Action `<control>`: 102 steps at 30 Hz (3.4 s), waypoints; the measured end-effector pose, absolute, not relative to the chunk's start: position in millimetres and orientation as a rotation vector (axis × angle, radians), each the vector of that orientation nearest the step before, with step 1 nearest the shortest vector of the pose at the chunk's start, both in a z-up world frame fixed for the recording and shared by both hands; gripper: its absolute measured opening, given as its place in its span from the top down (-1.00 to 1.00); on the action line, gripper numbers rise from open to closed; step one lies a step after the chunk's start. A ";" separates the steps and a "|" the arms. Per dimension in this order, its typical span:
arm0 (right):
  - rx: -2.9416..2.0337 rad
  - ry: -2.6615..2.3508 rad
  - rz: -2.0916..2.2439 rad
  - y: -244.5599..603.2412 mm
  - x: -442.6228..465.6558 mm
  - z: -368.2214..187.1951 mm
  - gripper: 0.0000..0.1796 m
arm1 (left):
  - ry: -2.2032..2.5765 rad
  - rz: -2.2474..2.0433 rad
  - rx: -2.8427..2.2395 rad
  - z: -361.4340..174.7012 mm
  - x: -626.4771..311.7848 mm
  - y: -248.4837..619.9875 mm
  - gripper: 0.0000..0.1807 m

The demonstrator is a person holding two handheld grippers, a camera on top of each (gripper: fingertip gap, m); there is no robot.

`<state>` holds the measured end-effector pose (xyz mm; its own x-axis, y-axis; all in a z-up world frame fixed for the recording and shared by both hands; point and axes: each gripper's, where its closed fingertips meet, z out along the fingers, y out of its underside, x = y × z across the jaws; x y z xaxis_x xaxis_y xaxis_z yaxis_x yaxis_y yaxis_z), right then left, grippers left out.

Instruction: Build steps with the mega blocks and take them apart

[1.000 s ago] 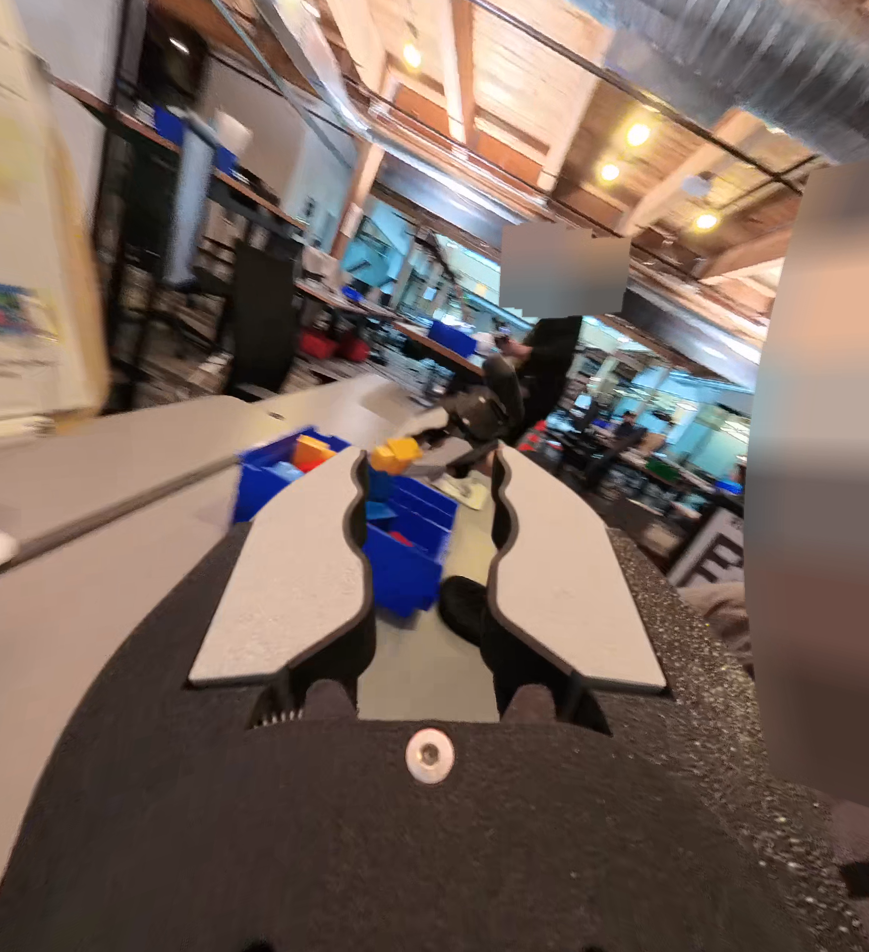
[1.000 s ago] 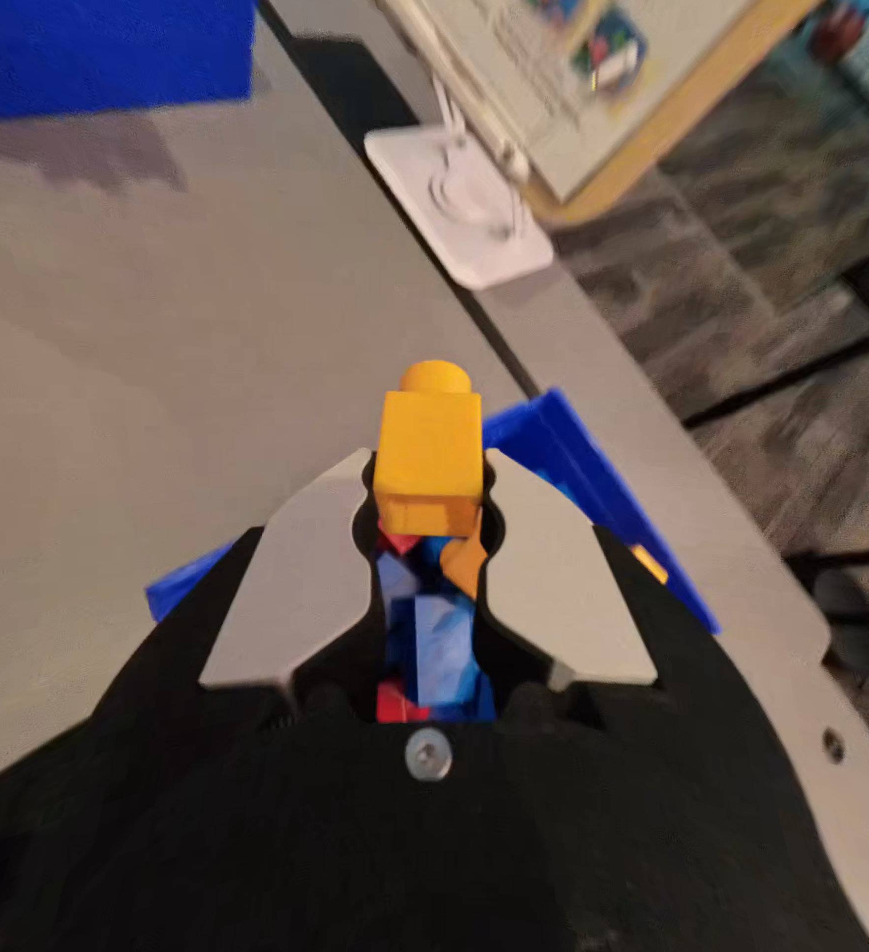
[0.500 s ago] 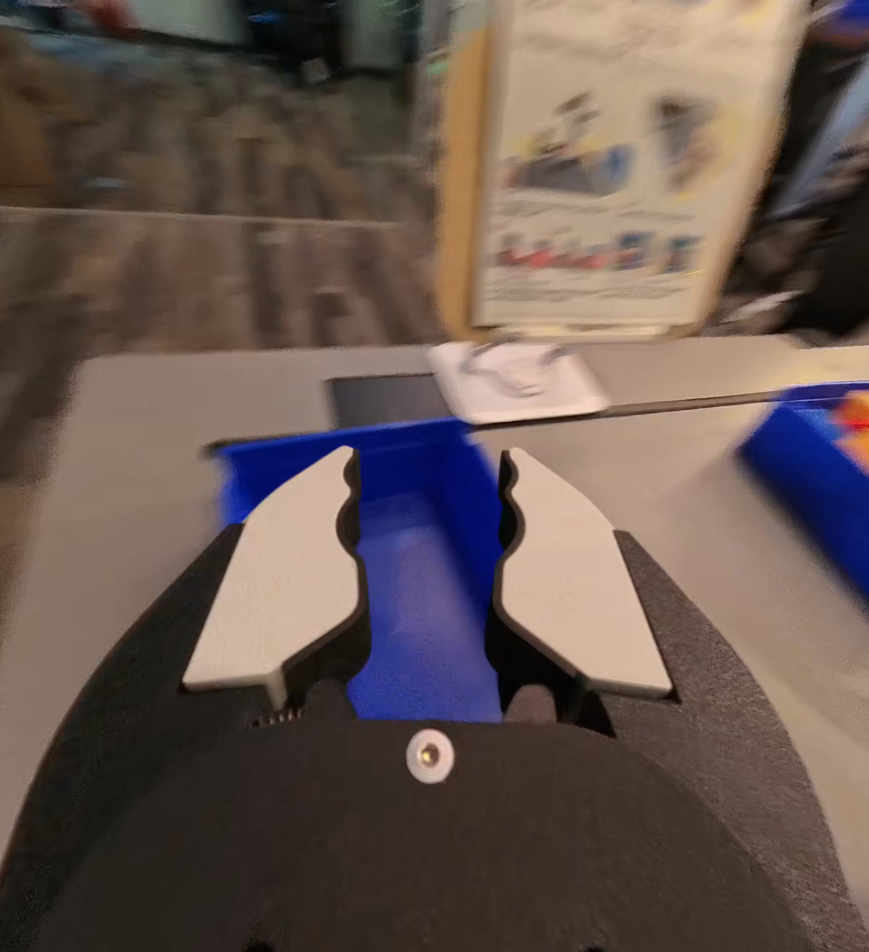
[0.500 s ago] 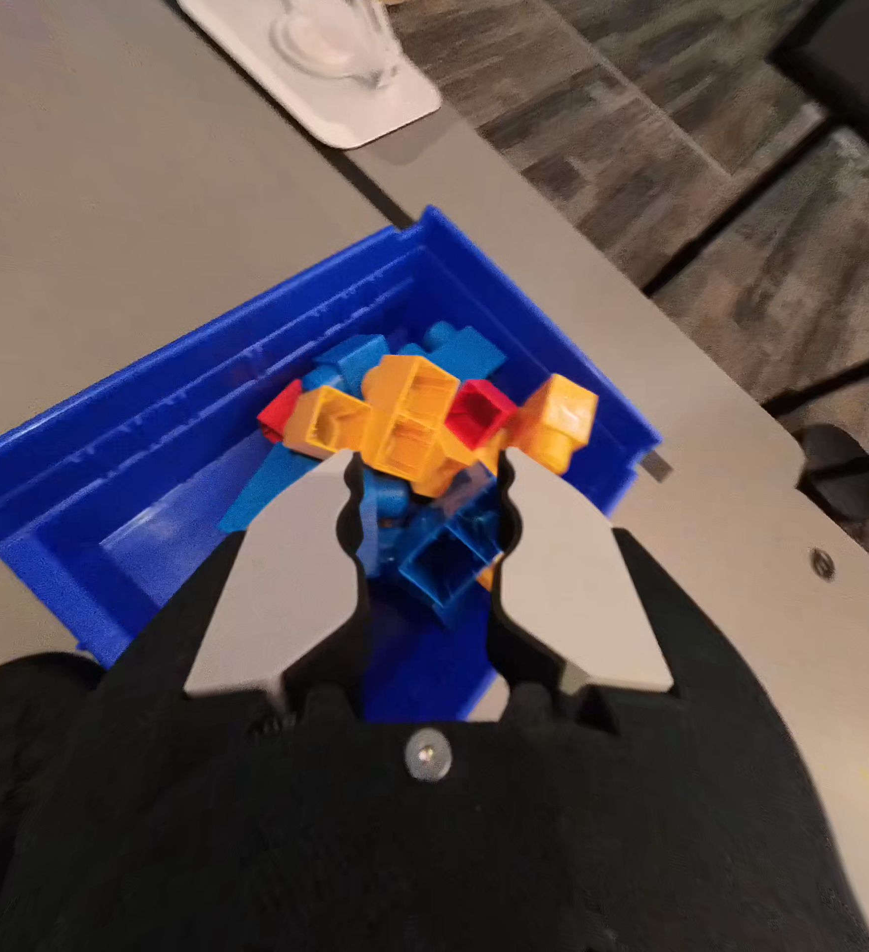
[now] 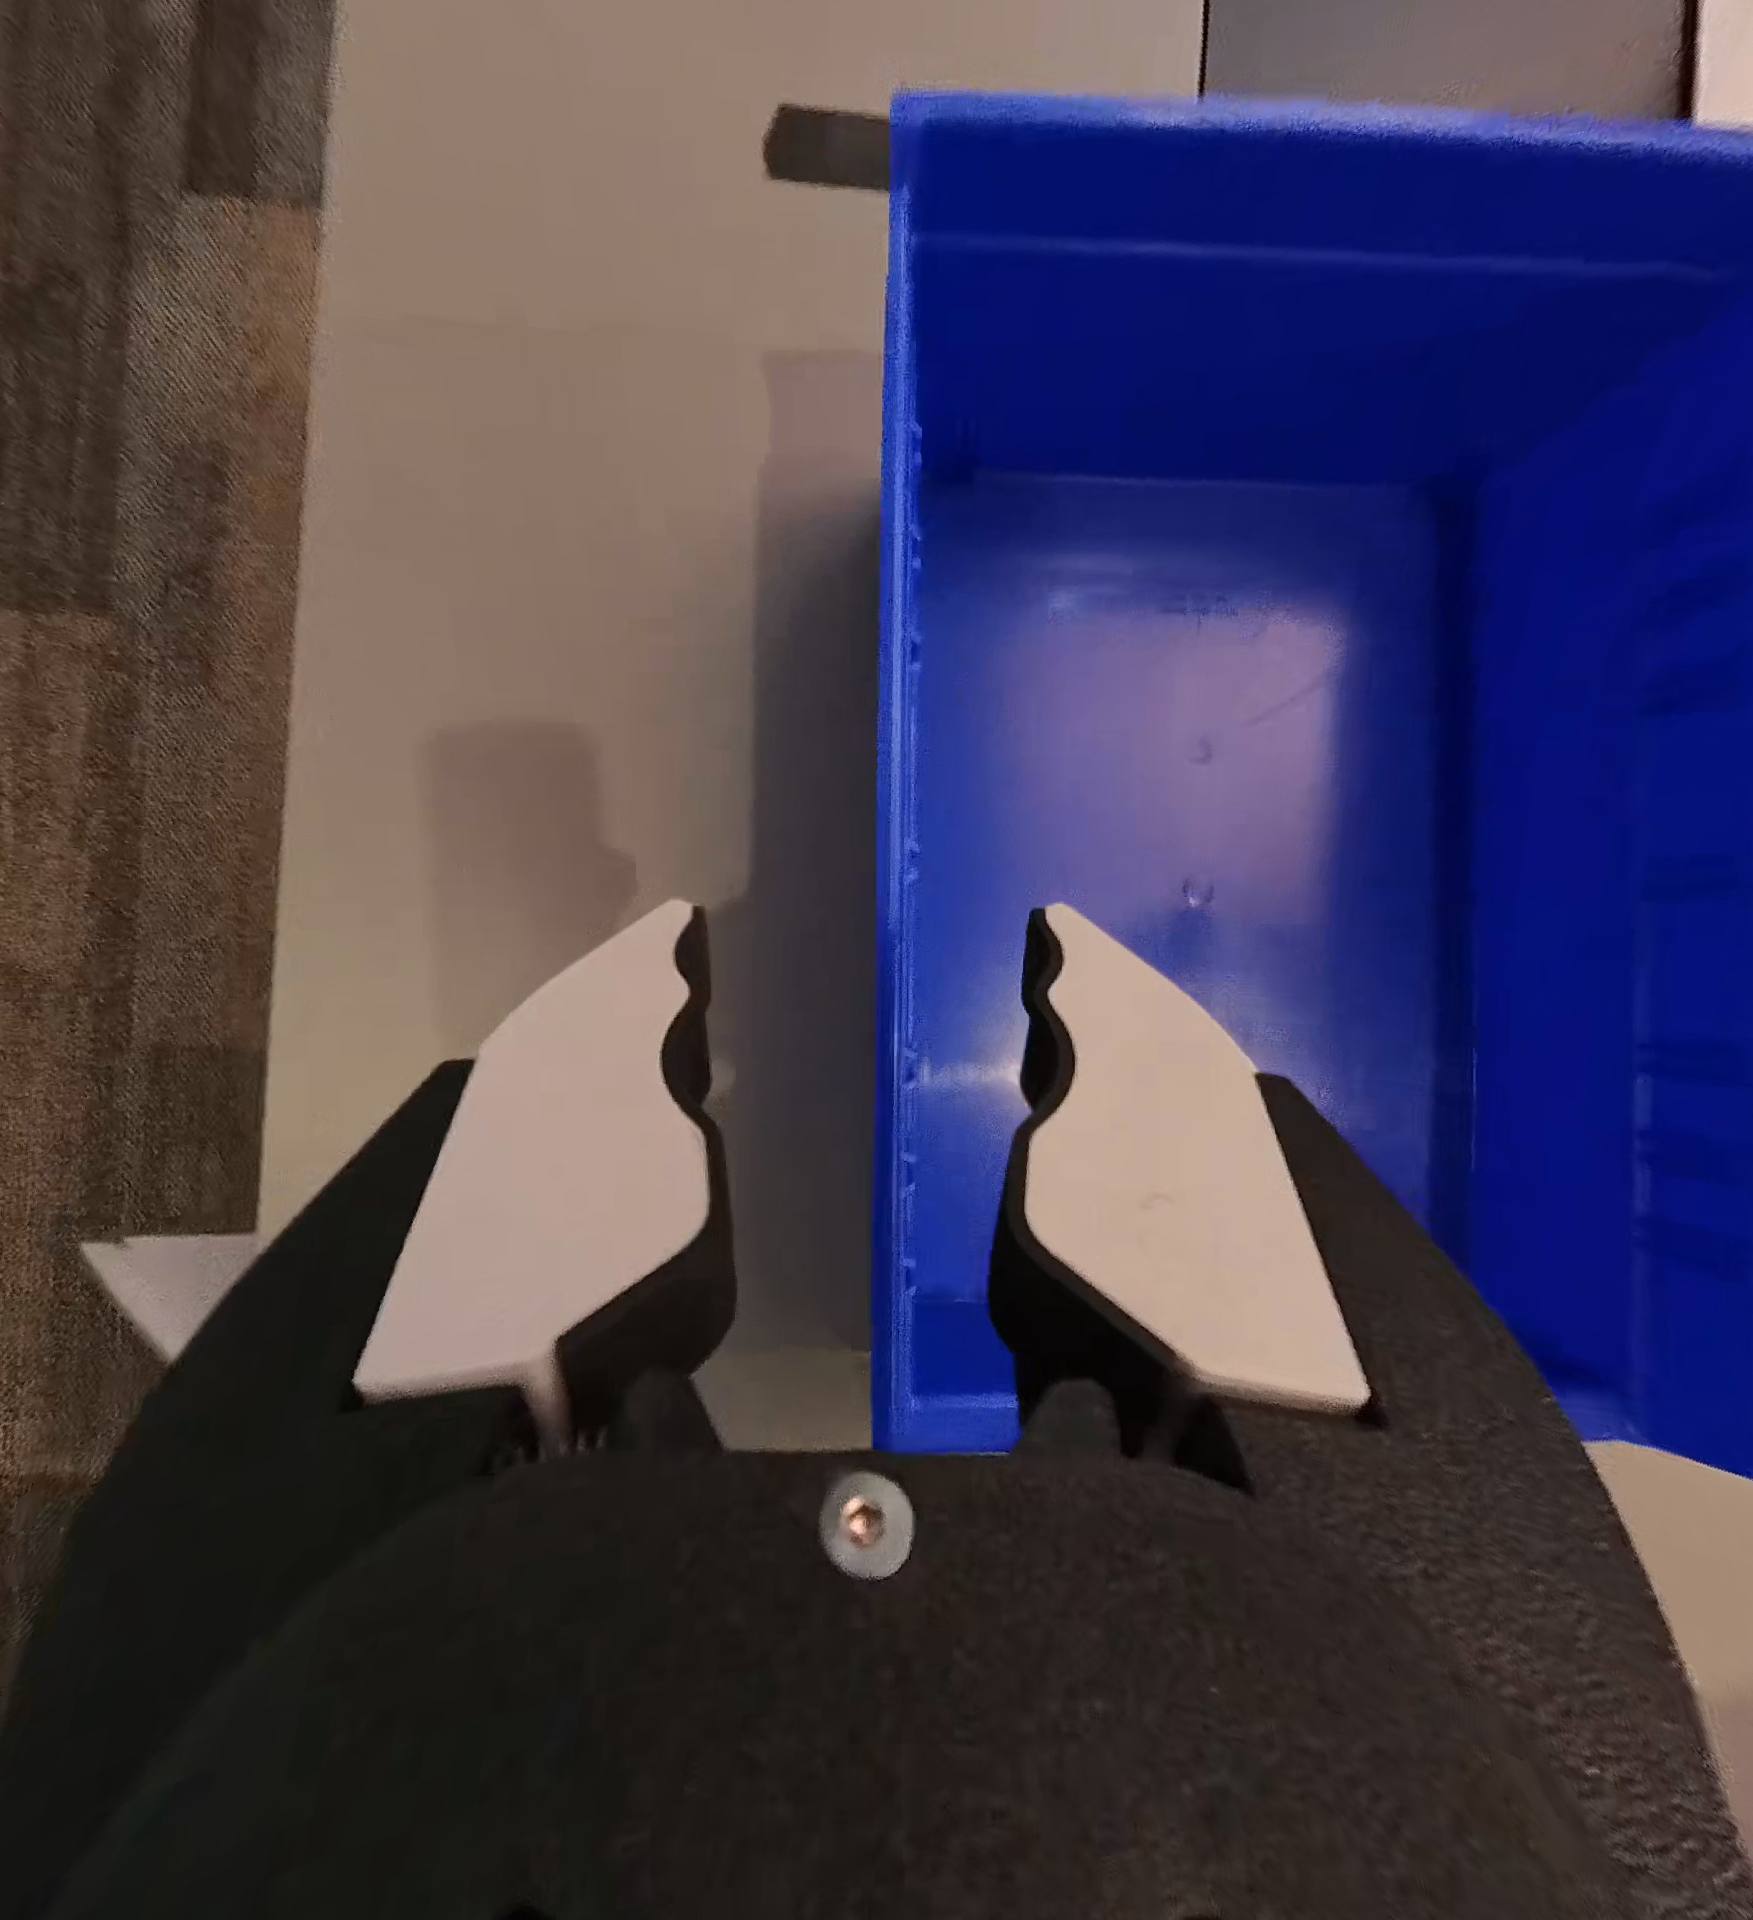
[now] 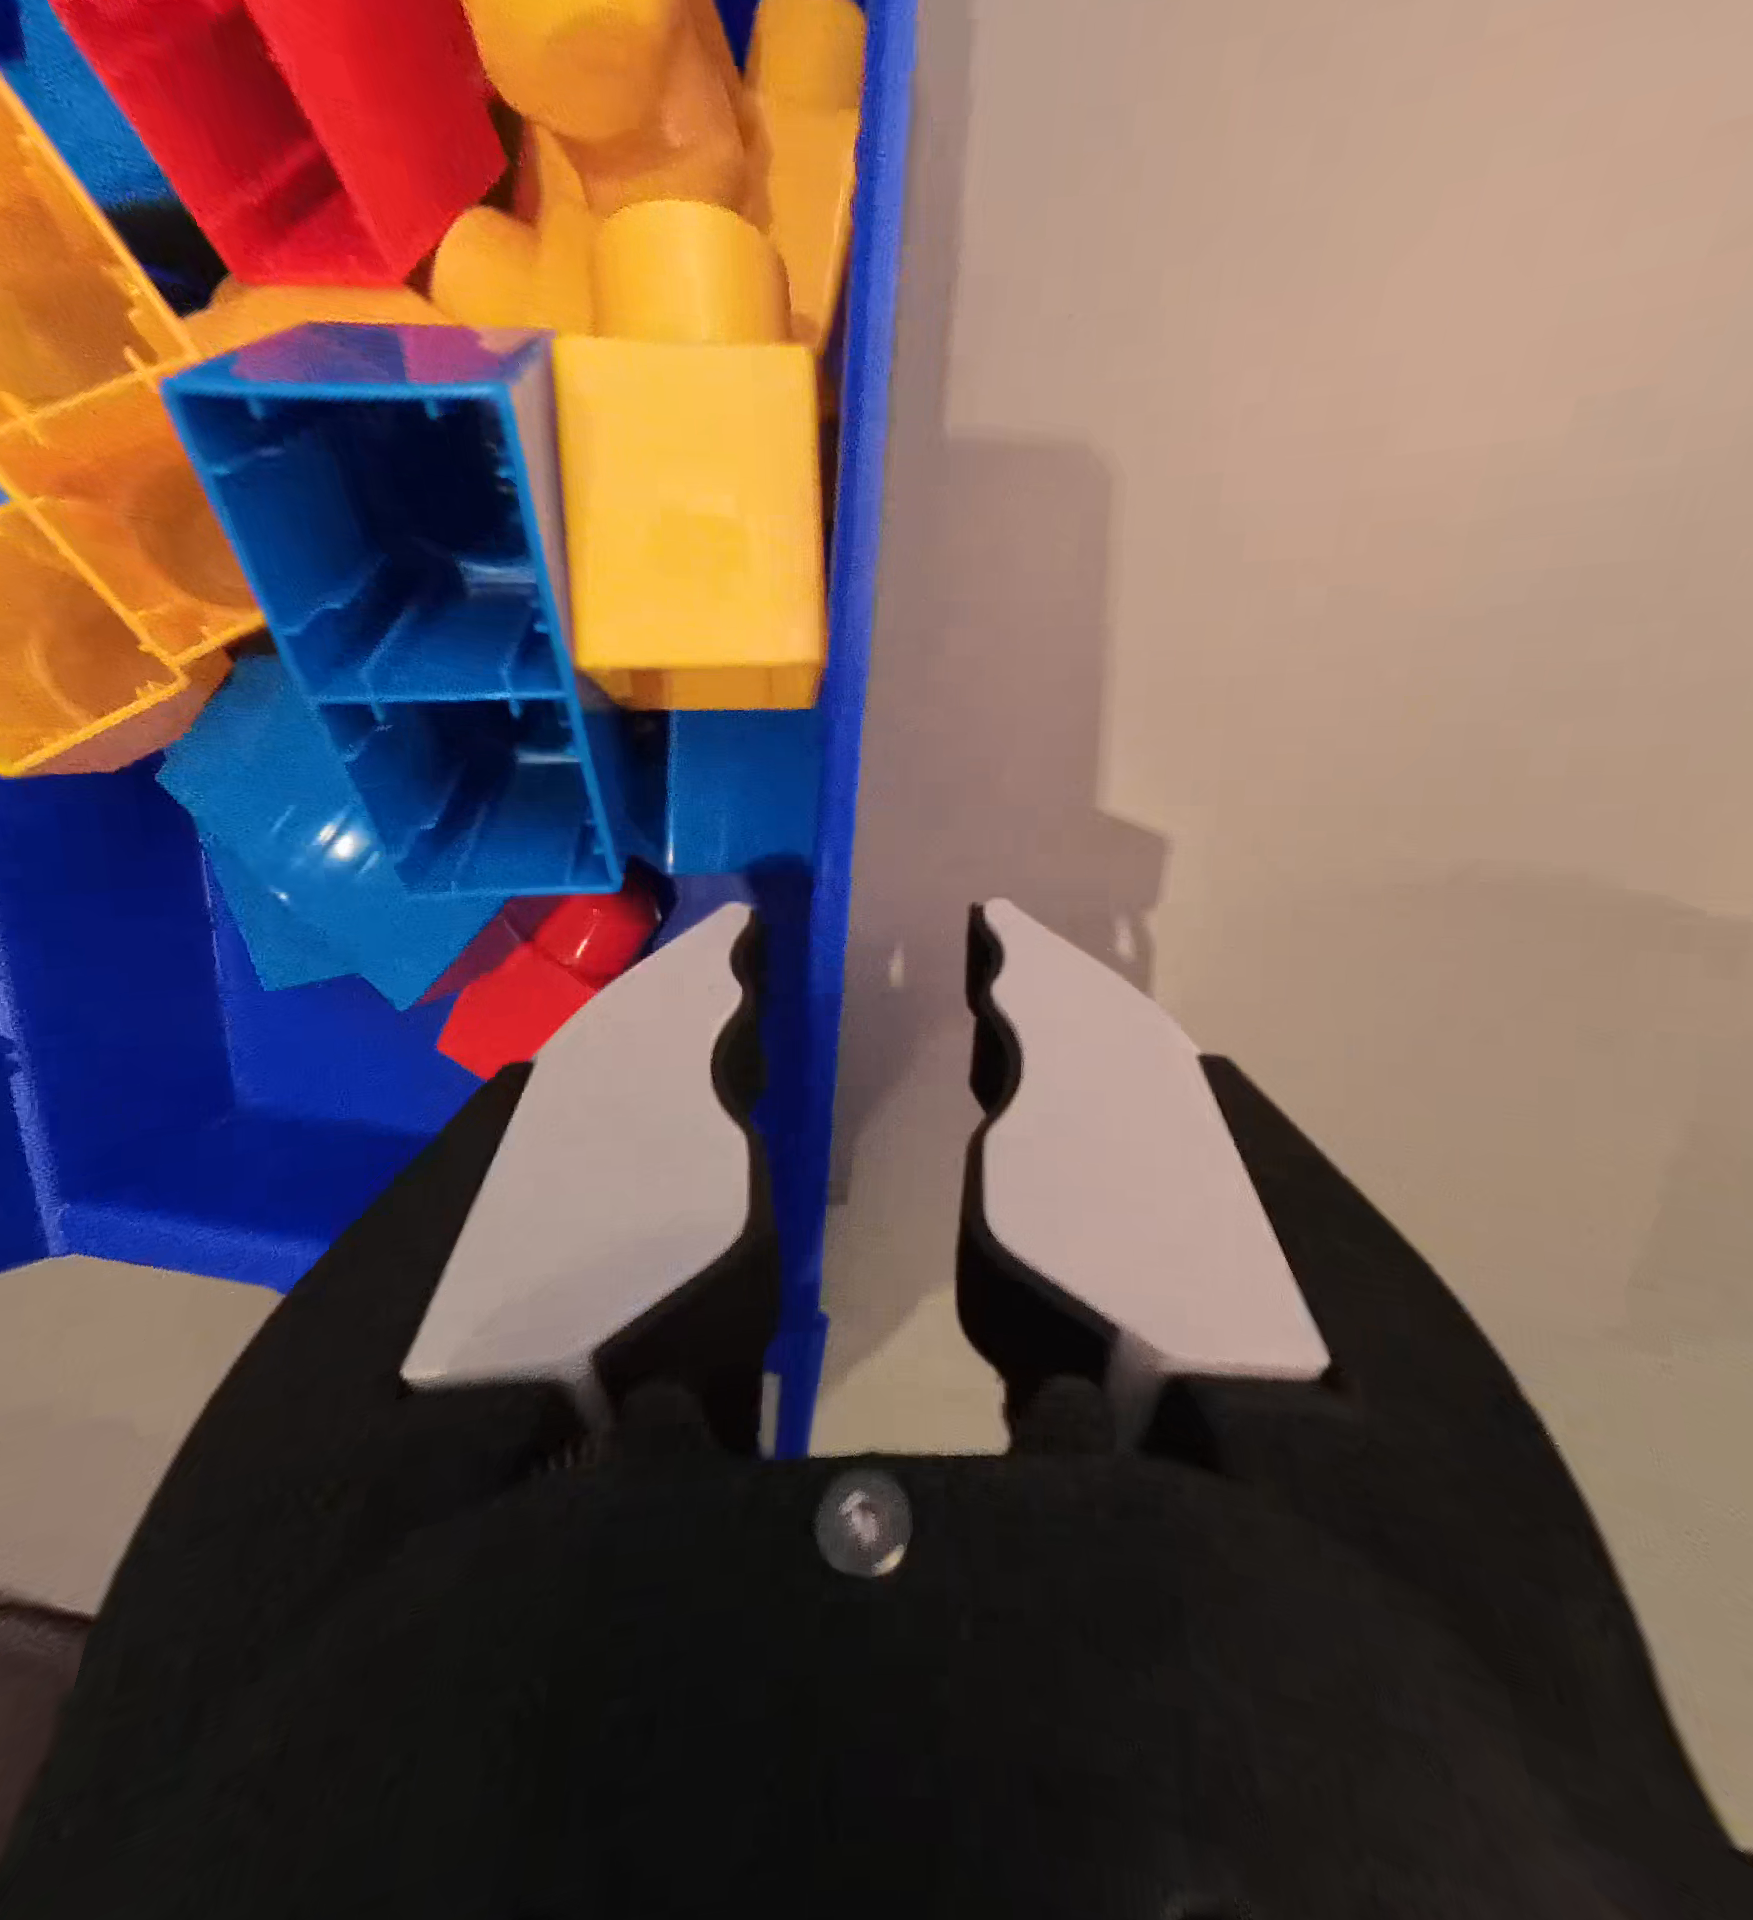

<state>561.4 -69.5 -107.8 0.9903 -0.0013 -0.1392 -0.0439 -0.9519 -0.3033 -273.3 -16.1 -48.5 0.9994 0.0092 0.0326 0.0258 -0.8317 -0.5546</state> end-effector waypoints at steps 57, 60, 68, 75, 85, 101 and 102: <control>-3.196 -0.486 0.283 -24.8 381.0 -147.4 0.94 | 0.821 -0.507 -2.965 -121.6 -9.8 -36.3 0.49; -3.189 -0.499 0.301 -24.1 389.1 -147.4 0.94 | 0.768 -0.655 -2.888 -105.2 -10.7 -30.6 0.53; -3.167 -0.467 0.307 -39.3 429.8 -146.7 0.95 | 0.622 -0.567 -2.651 -27.9 -73.1 -39.2 0.66; -3.119 -0.383 0.267 -48.1 458.9 -127.4 0.95 | 0.404 -0.489 -2.466 23.9 -126.9 -57.3 0.68; -3.047 -0.591 0.120 -23.3 415.2 -5.1 0.95 | 0.337 -0.414 -2.381 47.0 -142.3 -69.1 0.68; -2.757 -1.511 0.349 23.0 7.7 30.7 0.95 | 0.018 -0.167 -1.908 144.0 -190.8 -133.3 0.11; -2.740 -1.553 0.353 22.1 -14.0 26.5 0.95 | 0.014 -0.156 -1.899 145.1 -193.0 -136.8 0.11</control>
